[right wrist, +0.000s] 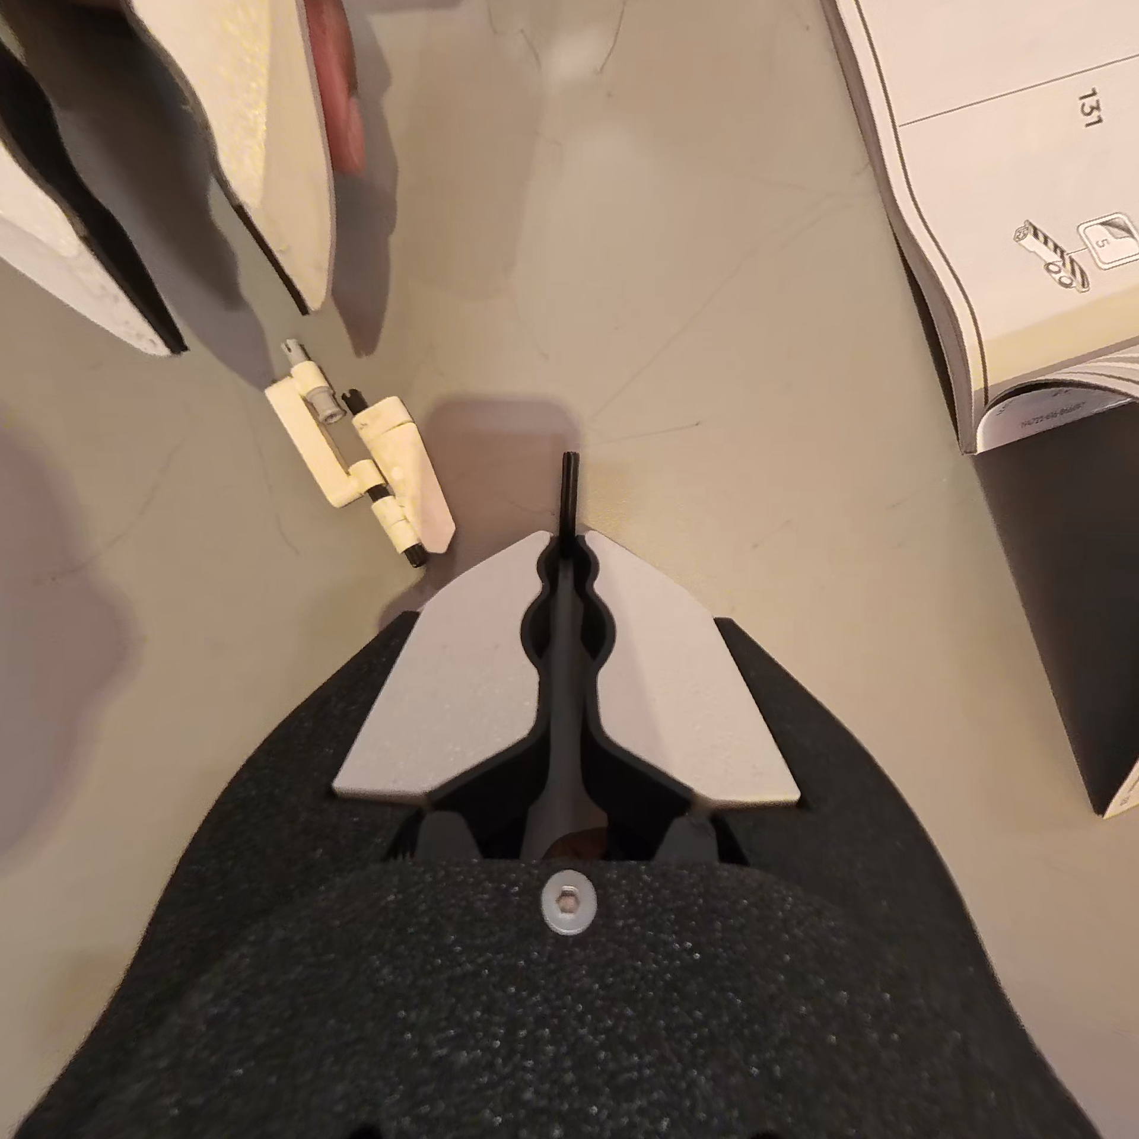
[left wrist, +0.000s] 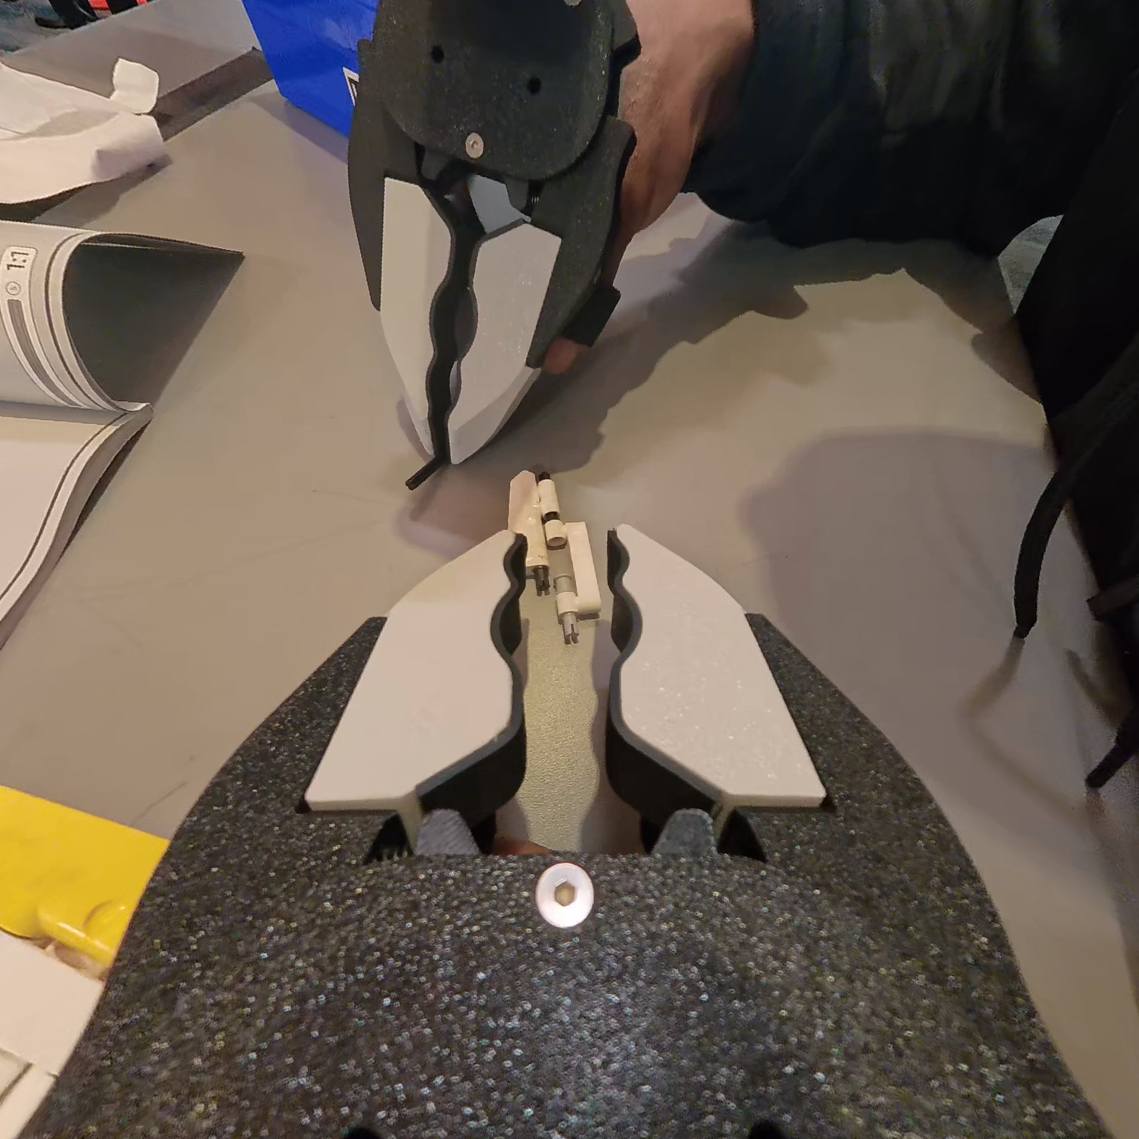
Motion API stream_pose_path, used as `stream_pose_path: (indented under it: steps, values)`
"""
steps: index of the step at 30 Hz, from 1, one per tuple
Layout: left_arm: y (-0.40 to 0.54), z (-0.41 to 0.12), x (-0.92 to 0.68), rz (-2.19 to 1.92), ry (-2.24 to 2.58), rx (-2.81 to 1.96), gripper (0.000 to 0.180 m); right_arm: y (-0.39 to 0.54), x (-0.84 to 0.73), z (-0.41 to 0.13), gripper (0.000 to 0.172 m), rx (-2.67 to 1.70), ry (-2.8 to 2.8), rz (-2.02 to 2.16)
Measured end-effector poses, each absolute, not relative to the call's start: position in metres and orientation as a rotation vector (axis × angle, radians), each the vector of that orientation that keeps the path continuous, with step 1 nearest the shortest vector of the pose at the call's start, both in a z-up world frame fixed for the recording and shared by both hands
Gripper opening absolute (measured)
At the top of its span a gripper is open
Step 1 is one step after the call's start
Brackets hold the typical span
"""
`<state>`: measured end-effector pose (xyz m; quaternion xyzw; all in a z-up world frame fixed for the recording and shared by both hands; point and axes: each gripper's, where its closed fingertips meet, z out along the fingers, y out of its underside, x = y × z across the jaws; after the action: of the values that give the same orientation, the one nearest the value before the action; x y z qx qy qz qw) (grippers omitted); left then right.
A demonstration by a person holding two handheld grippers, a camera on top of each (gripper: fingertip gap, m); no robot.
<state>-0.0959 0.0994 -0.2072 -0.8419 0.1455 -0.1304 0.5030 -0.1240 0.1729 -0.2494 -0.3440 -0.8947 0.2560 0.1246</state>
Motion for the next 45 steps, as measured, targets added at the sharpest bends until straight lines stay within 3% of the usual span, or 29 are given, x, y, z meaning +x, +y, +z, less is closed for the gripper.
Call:
stream_pose_path:
  steps: [30,45]
  values:
    - [0.105,-0.204,-0.105,-0.229,0.177,-2.021,0.025,0.112,-0.103,-0.220,0.004,-0.392,-2.528,1.010]
    - [0.102,-0.202,-0.100,-0.262,0.216,-2.006,0.004,0.105,-0.103,-0.212,0.004,-0.352,-2.467,1.024]
